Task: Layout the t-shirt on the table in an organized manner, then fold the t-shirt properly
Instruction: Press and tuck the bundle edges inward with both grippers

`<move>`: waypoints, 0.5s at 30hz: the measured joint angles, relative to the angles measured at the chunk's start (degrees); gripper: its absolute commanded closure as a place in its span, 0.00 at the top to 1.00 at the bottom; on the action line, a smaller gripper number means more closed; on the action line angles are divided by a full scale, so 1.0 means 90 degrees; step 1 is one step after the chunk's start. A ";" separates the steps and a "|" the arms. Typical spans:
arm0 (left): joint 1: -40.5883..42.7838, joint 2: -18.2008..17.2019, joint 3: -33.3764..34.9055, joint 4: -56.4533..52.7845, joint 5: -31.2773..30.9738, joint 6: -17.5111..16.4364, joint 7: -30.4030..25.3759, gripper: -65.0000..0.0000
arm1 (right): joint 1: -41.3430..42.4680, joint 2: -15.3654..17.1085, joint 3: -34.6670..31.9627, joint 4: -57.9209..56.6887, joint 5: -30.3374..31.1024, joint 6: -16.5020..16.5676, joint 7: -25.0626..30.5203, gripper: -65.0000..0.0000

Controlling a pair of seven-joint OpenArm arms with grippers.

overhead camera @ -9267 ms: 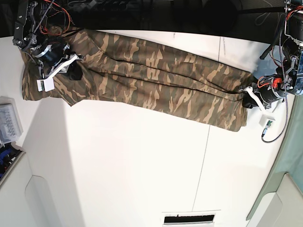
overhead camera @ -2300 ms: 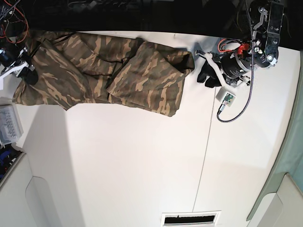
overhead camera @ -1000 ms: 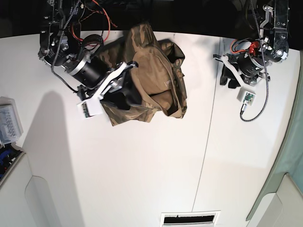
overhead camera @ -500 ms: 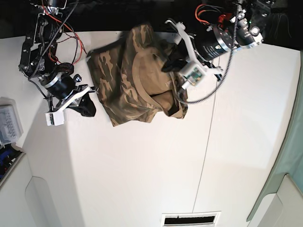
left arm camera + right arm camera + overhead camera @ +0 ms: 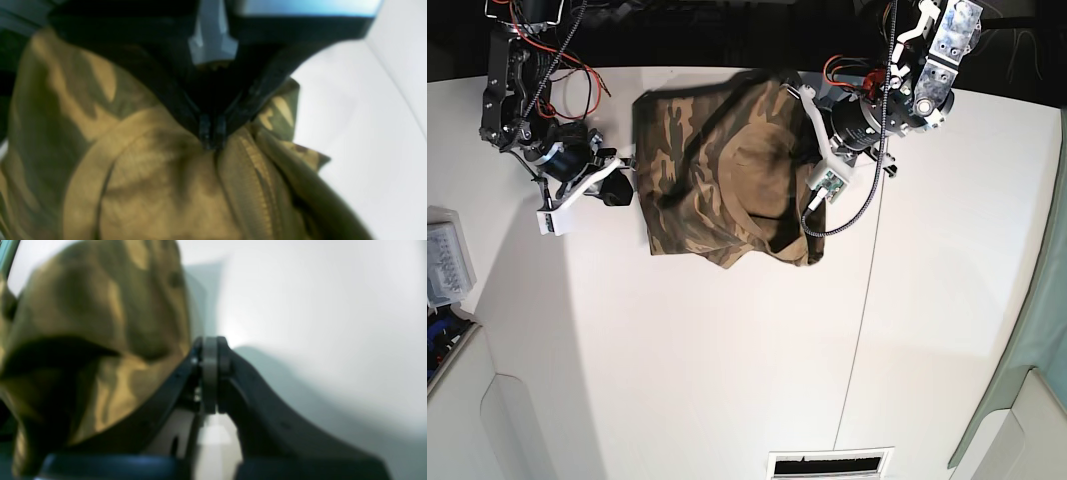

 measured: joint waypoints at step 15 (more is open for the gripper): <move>-0.1627 0.0231 0.0007 -0.1632 -0.0046 0.0051 -0.0112 0.00 | -0.1178 -0.0080 0.0000 0.0736 0.0763 0.0044 -0.0041 0.00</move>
